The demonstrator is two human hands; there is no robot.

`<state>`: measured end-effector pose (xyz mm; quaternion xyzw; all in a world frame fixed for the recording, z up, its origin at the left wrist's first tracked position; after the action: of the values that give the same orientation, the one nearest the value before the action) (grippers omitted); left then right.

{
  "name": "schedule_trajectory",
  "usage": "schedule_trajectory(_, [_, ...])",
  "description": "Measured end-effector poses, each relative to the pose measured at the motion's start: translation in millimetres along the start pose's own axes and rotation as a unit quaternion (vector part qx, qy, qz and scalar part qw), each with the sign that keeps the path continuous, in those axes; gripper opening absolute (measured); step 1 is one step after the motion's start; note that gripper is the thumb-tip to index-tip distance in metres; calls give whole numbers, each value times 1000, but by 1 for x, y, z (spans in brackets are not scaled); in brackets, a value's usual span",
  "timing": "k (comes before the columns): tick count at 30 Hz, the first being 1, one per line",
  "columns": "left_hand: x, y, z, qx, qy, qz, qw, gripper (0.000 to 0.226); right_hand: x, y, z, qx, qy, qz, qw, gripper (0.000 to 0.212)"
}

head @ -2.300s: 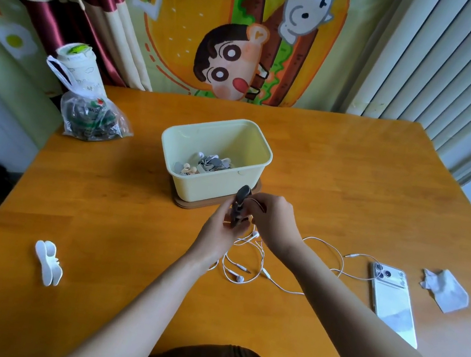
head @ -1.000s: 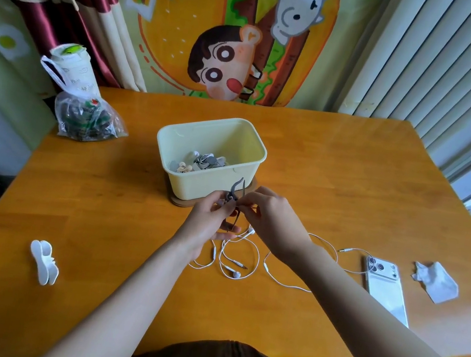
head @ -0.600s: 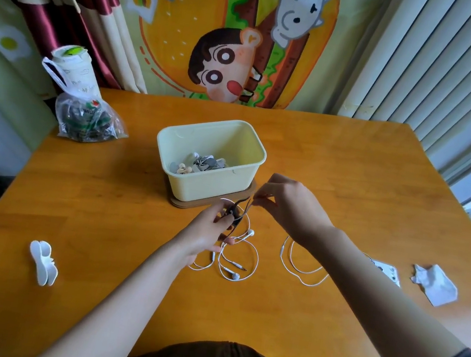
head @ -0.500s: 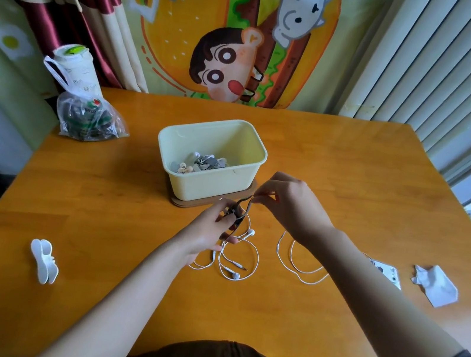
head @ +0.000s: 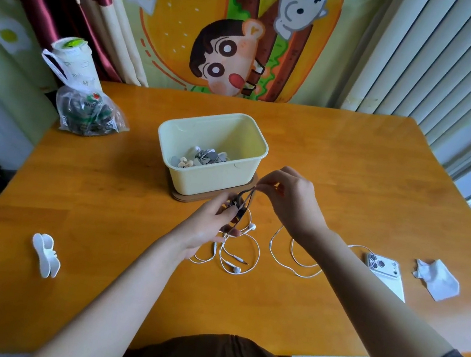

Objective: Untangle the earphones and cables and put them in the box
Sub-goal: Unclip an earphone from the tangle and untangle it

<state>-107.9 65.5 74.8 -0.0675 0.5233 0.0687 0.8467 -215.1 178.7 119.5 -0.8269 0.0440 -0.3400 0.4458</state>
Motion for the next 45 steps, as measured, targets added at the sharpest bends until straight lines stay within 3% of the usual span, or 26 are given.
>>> schedule_trajectory(5, [-5,3,-1,26,41,104,993,24,-12,13,5,23,89,-60,994,12])
schedule_trajectory(10, [-3,-5,-10,-31,38,236,971,20,-9,37,21,39,144,-146,978,11])
schedule_trajectory(13, [1,-8,-13,-47,6,248,968,18,-4,45,25,42,162,-172,971,15])
schedule_trajectory(17, [9,-12,-18,-68,-42,274,958,16,-1,53,30,64,161,-153,973,16])
schedule_trajectory(24, [10,-6,-22,-80,-47,334,938,17,9,60,36,61,93,-70,991,19])
schedule_trajectory(27, [13,-6,-23,-143,-34,300,943,13,13,63,42,67,55,-44,995,19])
schedule_trajectory(32, [24,-8,-26,-253,34,115,960,15,21,59,41,89,32,-48,994,21])
schedule_trajectory(36, [28,-12,-22,-223,58,-34,972,21,10,38,27,110,25,-7,994,18])
schedule_trajectory(45, [29,10,-9,-72,61,-37,995,16,-12,3,9,77,52,-7,996,7])
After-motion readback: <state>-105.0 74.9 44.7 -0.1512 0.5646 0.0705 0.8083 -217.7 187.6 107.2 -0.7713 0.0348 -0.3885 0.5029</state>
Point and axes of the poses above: each hand's wrist, its own z-axis away from the middle knuckle, its own y-axis out of the palm, x = y × z, the point moved 3 cm from there along -z, towards the middle knuckle, and after that the axes turned 6 degrees about -y, right-handed, at the moved point
